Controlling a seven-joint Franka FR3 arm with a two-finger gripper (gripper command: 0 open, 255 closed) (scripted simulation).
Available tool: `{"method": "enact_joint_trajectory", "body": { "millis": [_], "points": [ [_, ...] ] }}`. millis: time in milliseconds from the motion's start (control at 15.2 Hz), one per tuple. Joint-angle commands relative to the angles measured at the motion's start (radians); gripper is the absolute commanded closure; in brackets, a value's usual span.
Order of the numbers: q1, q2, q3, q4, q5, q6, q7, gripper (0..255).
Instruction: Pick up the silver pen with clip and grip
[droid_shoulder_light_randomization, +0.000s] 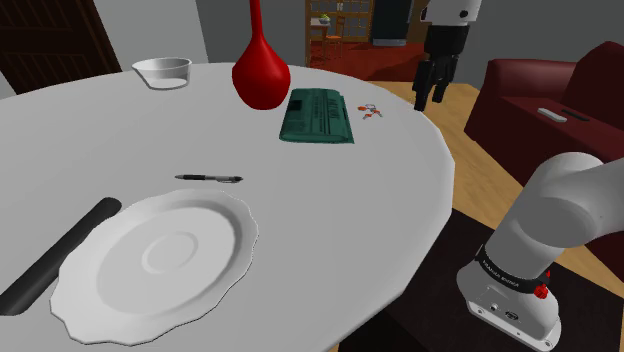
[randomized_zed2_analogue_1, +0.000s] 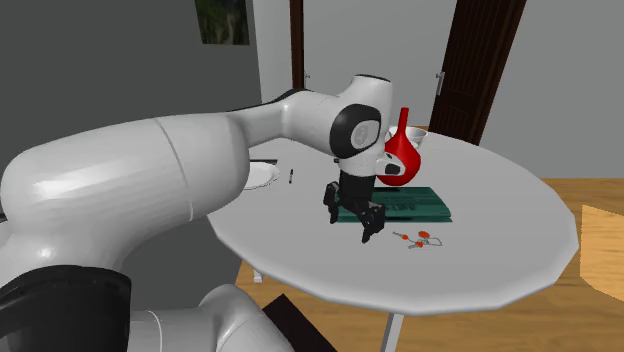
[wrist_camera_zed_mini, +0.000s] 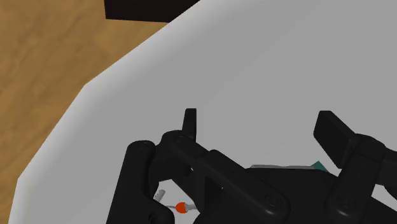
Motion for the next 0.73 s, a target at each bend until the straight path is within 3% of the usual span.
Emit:
{"method": "enact_joint_trajectory", "body": {
  "millis": [0, 660],
  "points": [
    [0.000, 0.000, 0.000, 0.000, 0.000, 0.000, 0.000, 0],
    [0.106, 0.289, 0.113, 0.155, 0.074, 0.146, -0.006, 0]
  ]
}}
